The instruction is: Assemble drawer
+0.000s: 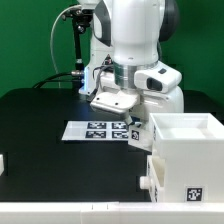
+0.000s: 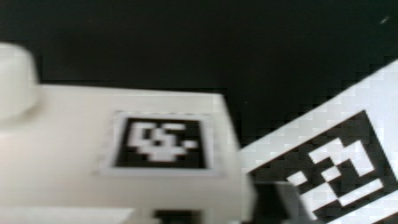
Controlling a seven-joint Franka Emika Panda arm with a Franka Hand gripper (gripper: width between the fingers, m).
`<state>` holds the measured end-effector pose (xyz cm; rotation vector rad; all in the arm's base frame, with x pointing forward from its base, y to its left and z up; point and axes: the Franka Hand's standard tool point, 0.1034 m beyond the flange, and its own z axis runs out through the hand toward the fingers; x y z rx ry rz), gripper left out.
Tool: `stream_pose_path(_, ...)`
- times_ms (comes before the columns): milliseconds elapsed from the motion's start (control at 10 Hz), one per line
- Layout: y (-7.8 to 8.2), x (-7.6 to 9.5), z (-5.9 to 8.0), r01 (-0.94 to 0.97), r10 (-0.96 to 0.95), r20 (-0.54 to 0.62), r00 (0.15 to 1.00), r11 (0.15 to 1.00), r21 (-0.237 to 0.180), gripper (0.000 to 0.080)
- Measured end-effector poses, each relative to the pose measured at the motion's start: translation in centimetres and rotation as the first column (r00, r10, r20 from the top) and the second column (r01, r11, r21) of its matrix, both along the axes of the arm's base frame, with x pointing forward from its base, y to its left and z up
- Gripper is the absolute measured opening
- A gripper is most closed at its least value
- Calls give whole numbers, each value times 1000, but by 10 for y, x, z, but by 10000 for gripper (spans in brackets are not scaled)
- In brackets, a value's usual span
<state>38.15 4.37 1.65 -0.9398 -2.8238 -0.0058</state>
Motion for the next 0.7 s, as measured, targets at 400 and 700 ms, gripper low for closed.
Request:
stream_pose_path(400, -33, 9, 9, 82, -81, 13, 997, 996, -26, 38)
stream_pose_path(700, -84, 12, 26, 215, -212, 54, 976, 975, -52, 38)
